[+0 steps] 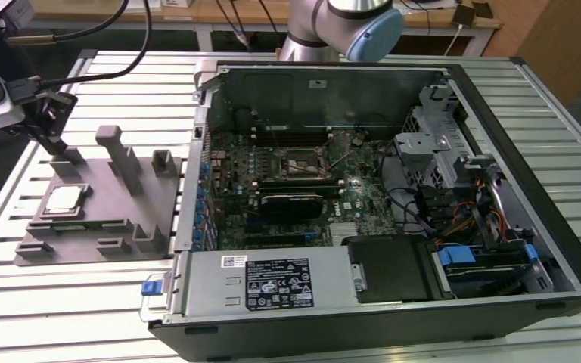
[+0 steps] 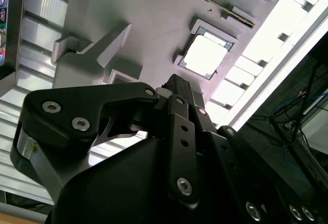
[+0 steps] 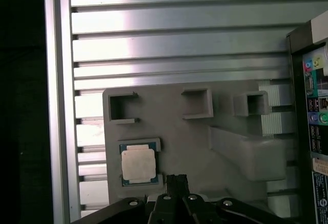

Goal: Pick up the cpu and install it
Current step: 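Pick up the cpu and move it towards the insertion slot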

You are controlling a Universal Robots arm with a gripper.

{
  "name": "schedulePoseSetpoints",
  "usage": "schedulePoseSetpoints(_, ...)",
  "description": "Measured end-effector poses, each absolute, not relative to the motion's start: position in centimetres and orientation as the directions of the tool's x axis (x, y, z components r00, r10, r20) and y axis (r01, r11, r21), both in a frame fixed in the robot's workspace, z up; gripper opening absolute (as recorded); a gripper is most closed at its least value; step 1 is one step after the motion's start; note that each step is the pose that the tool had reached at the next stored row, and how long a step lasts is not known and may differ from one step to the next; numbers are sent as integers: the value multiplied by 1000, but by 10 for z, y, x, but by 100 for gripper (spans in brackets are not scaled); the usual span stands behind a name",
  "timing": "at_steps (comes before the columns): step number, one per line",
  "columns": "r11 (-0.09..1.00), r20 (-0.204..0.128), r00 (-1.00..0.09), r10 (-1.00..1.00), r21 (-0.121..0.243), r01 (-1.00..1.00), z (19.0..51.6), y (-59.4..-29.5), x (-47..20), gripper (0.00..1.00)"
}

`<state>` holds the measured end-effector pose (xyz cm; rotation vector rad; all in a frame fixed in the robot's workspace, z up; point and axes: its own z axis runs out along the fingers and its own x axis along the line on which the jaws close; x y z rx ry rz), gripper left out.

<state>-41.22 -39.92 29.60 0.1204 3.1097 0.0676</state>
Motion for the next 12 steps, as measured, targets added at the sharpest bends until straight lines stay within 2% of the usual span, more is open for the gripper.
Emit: schedulePoseSetpoints(12, 996, -27, -997, 78, 44, 77, 282, -402, -423, 11)
